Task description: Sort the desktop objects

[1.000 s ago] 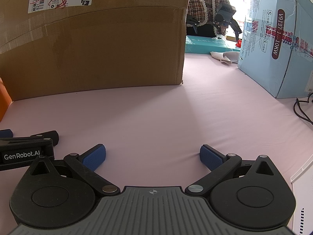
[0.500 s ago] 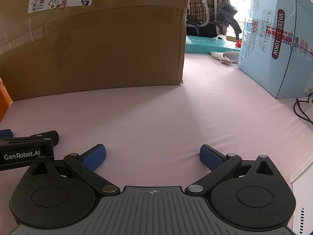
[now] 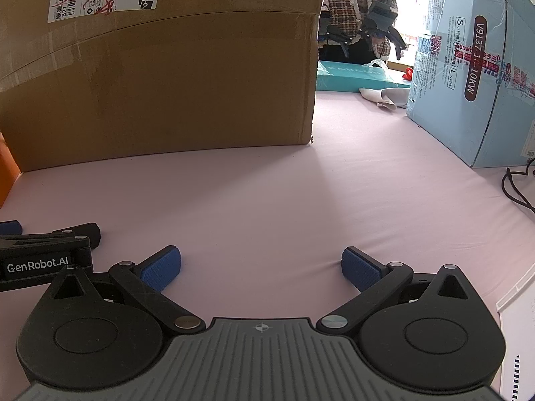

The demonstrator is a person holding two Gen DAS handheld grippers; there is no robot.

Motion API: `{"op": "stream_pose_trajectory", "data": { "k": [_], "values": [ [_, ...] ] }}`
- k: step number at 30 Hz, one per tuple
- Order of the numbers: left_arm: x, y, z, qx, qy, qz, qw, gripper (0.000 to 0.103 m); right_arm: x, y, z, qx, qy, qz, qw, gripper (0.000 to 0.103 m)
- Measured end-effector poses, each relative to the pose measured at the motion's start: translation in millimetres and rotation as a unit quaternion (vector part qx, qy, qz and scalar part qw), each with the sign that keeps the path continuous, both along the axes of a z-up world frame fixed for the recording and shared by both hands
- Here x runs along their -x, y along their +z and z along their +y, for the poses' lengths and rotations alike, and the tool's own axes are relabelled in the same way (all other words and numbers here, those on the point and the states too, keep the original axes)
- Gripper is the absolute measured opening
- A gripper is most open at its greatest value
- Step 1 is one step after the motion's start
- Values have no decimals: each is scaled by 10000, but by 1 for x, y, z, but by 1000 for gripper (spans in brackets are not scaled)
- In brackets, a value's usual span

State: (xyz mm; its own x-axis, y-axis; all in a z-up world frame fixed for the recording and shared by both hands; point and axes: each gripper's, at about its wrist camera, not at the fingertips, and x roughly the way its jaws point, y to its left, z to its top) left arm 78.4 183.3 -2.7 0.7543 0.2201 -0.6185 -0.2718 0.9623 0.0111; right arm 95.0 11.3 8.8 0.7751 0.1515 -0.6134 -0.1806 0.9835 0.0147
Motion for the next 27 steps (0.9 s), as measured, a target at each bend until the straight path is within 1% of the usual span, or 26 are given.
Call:
{"op": "stream_pose_trajectory", "data": {
  "k": [27],
  "values": [
    [1,0,1,-24,-2,8,10000,103,1,0,0,0,4,-4,10000,103]
  ]
}}
